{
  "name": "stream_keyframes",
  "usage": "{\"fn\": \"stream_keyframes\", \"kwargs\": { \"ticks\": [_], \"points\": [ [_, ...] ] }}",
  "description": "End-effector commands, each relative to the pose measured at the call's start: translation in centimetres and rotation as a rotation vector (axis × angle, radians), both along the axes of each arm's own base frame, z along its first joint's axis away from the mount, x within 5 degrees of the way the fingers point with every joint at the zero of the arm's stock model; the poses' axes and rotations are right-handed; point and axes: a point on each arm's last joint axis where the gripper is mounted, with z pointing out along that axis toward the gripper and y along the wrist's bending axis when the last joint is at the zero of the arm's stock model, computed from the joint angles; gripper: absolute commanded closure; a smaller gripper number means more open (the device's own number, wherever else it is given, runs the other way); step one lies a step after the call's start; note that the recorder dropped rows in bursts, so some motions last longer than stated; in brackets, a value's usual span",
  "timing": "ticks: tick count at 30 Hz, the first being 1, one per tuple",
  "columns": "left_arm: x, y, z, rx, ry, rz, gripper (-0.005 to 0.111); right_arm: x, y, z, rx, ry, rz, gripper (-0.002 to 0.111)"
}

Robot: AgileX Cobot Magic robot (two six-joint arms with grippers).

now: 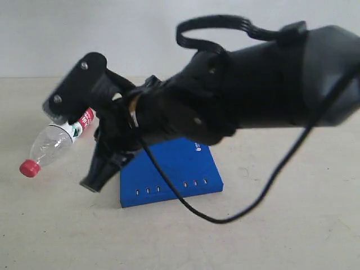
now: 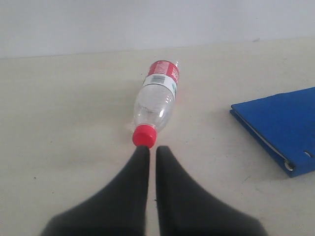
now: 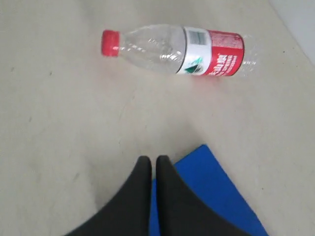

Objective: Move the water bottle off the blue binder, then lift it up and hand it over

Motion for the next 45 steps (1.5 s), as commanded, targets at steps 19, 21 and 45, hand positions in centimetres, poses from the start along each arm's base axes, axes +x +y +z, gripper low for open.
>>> {"fn": "stream_keyframes", "kwargs": {
  "ticks": [19,21,45],
  "points": [
    [0.0,0.0,0.0,0.011,-0.003,-0.008,0.102,7.4,13.6,-4.4,0.323,0.383,0.036,0.108],
    [0.0,0.0,0.0,0.011,-0.003,-0.008,0.102,7.8,14.0,-5.2,0.338,0.459,0.061,0.108],
    [0.0,0.0,0.0,0.011,-0.003,-0.008,0.102,13.0,13.2,-5.5,0.389,0.362,0.012,0.108]
  ]
}}
